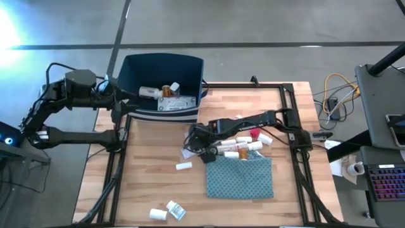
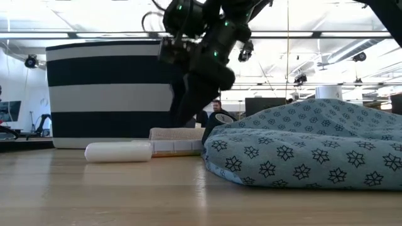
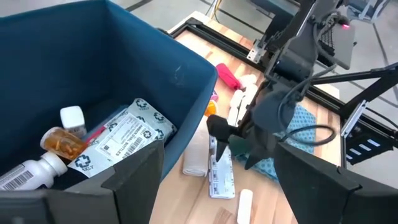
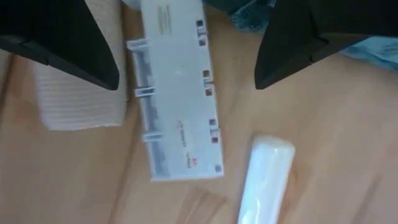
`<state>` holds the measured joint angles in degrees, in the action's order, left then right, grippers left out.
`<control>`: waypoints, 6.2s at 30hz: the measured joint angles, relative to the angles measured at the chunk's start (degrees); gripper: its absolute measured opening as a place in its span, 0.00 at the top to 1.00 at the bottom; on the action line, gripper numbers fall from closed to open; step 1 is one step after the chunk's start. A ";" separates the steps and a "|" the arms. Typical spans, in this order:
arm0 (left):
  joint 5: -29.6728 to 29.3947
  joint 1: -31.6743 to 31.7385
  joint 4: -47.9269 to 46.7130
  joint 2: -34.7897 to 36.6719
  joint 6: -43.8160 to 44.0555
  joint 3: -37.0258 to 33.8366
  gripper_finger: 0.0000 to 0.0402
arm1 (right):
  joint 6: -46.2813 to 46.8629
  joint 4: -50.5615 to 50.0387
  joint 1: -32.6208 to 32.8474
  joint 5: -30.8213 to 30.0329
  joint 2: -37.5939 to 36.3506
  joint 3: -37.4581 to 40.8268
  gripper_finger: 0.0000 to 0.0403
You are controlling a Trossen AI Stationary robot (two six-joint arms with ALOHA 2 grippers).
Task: Pick & place medical supplies in basket/bin
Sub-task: Put the white medicine organizer into the blue bin, then put the light brown bandage into the blue bin
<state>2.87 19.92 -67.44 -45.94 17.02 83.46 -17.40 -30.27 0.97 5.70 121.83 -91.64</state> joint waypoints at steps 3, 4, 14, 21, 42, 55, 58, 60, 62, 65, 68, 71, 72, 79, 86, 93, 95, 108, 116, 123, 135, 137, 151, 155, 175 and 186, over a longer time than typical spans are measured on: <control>0.00 -0.02 -0.14 -0.01 0.00 0.00 0.30 | -0.03 0.68 0.00 0.11 2.10 0.07 0.09; 0.00 0.00 -0.24 -0.03 0.00 0.00 0.30 | -0.03 0.92 0.02 0.11 2.62 0.07 0.09; 0.00 0.00 -0.57 -0.08 0.00 0.00 0.30 | 6.32 2.11 -0.25 -5.19 3.63 0.04 0.09; 0.00 0.00 -0.57 -0.10 0.02 0.00 0.30 | 8.81 2.30 -0.22 -14.97 3.59 0.04 0.09; 0.00 0.00 -0.55 -0.10 0.02 0.02 0.30 | 18.33 1.99 -1.25 -7.20 6.01 -0.06 0.17; 0.00 -0.02 -0.56 -0.10 0.02 0.02 0.30 | 24.85 -7.71 -1.25 -5.19 -1.57 0.20 0.77; 0.00 -0.02 -0.54 -0.10 0.02 0.02 0.30 | 26.84 -8.27 -0.97 -3.98 -6.48 0.21 0.77; 0.02 -0.02 -0.54 -0.10 0.02 0.02 0.30 | 28.77 -8.21 -0.87 -3.93 -10.69 -0.06 0.77; 0.01 -0.02 -0.54 -0.10 0.02 0.02 0.30 | 31.00 -7.50 -1.12 -4.38 -15.04 -0.71 0.77; 0.04 -0.02 -0.54 -0.08 0.01 0.02 0.30 | 35.85 -5.97 -1.51 -8.37 -20.96 -1.98 0.77; 0.09 -0.02 -0.54 -0.08 -0.46 0.02 0.30 | 39.24 -0.19 -2.43 -12.26 -25.67 -4.36 0.75; 0.11 0.00 -0.53 -0.10 -0.50 0.02 0.30 | 39.11 10.56 -4.26 -13.63 -27.55 -7.49 0.75; 0.13 -0.02 -0.52 -0.10 -0.52 0.01 0.30 | 38.59 13.81 -5.10 -13.65 -27.51 -8.67 0.75; 0.22 -0.02 0.33 -0.16 -0.48 -0.30 0.30 | 37.37 21.39 -14.14 -8.18 -18.19 -20.96 0.75; 1.97 -0.02 1.92 -0.12 0.81 -0.31 0.30 | 39.94 17.25 -21.48 0.86 -0.31 -38.93 0.74; 4.00 -0.02 1.90 -0.10 2.14 -0.35 0.30 | 37.68 15.16 -25.23 0.62 6.46 -41.18 0.63; 4.01 -0.02 1.90 -0.10 2.16 -0.51 0.30 | 38.56 12.88 -25.51 0.60 6.81 -41.18 0.58; 3.93 -0.02 2.08 -0.14 2.19 -4.73 0.30 | 35.55 8.13 -23.66 0.73 1.68 -42.14 0.29; 3.89 -0.02 4.12 0.07 2.16 -4.76 0.30 | 29.11 -2.53 -20.14 0.34 -3.93 -42.14 0.28; 3.87 -0.02 4.44 0.32 1.11 -4.76 0.30 | 30.46 -29.49 -17.24 0.38 -5.62 -42.12 0.30; 3.87 -0.02 4.45 0.32 0.54 -4.76 0.30 | 28.32 -48.87 -8.50 -1.41 -5.50 -28.38 0.34; 3.87 -0.02 4.44 0.32 0.51 -4.76 0.30 | 29.04 -49.11 -7.53 -1.56 -5.50 -24.82 0.35; 4.02 -0.02 4.44 0.29 -3.33 -4.76 0.30 | 43.21 -41.14 0.03 -7.49 -12.41 -0.68 0.39; 4.04 -0.02 4.46 0.32 -6.10 -4.76 0.30 | 52.06 -38.96 1.89 -7.65 -14.91 2.89 0.39; 4.09 -0.02 4.75 0.25 -9.03 -4.76 0.30 | 70.97 -26.74 7.93 -13.00 -15.10 4.26 0.39; 4.11 0.00 4.94 0.25 -3.82 -4.76 0.30 | 66.66 -26.22 8.07 -11.90 -15.07 4.28 0.39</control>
<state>6.98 19.92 -62.50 -45.69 13.19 78.70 49.26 -56.49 9.04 -6.20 106.76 -87.35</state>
